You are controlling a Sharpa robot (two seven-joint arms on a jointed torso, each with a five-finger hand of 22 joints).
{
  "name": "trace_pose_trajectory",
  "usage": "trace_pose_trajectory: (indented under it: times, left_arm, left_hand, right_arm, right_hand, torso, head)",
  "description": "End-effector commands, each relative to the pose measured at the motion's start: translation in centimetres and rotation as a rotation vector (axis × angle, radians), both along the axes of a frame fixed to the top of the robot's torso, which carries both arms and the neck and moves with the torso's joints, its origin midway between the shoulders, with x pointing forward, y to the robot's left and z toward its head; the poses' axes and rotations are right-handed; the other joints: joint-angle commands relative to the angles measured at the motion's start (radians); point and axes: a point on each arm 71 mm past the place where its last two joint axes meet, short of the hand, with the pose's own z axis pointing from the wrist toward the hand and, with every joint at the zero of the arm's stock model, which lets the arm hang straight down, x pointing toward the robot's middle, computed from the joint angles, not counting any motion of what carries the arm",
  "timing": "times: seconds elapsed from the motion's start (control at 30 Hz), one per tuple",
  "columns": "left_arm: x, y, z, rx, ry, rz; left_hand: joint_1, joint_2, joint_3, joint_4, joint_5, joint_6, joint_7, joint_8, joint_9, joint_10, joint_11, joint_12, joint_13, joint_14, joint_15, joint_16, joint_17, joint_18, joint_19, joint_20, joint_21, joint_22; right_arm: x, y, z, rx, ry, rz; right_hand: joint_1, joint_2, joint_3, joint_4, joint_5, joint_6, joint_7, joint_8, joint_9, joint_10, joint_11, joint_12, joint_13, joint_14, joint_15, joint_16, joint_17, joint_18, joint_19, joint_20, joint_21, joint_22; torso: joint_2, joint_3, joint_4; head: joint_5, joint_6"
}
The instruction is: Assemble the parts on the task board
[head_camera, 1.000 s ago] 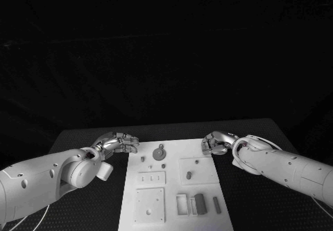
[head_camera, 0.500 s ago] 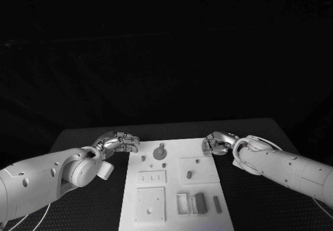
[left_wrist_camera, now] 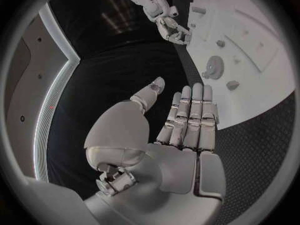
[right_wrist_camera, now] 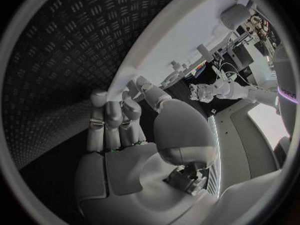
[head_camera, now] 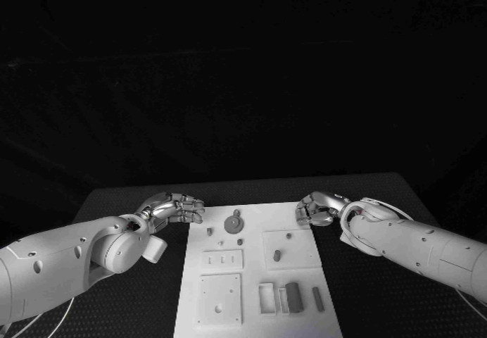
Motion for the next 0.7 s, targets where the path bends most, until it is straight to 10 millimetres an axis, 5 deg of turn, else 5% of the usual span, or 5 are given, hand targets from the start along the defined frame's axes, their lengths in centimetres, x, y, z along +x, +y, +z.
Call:
trace_pose_trajectory:
  times: [0.03, 0.7]
  left_arm:
    - [-0.08, -0.23, 0.08, -0.007, -0.001, -0.02]
    - [-0.11, -0.22, 0.08, -0.008, 0.001, -0.022]
  left_hand:
    - [-0.006, -0.008, -0.003, -0.001, 0.004, -0.006, 0.014, -0.006, -0.001, -0.004, 0.001, -0.003, -0.001, 0.008, 0.0, -0.005, 0.001, -0.001, 0.005, -0.003, -0.005, 0.002]
    - [-0.007, -0.008, -0.004, -0.001, 0.004, -0.006, 0.014, -0.006, -0.001, -0.005, 0.002, -0.004, -0.001, 0.008, 0.001, -0.006, 0.002, -0.001, 0.005, -0.003, -0.006, 0.002]
  right_arm:
    - [-0.01, 0.11, 0.04, -0.003, -0.012, 0.003]
    - [0.04, 0.48, 0.04, -0.001, -0.014, 0.005]
  right_hand:
    - [0.001, 0.009, -0.003, -0.003, 0.003, 0.007, 0.001, 0.005, 0.001, 0.003, -0.006, 0.005, 0.0, 0.006, -0.004, 0.006, 0.001, 0.026, 0.003, 0.003, 0.001, 0.019]
    - [-0.001, 0.02, -0.001, -0.003, 0.003, 0.029, -0.007, 0.015, 0.007, 0.007, -0.014, 0.006, 0.0, 0.015, -0.011, 0.01, 0.008, 0.026, 0.004, 0.001, 0.004, 0.018]
  torso:
    - [0.0, 0.0001, 0.0005]
    - [0.0, 0.0003, -0.0004]
  head:
    - [0.001, -0.002]
    - [0.006, -0.005]
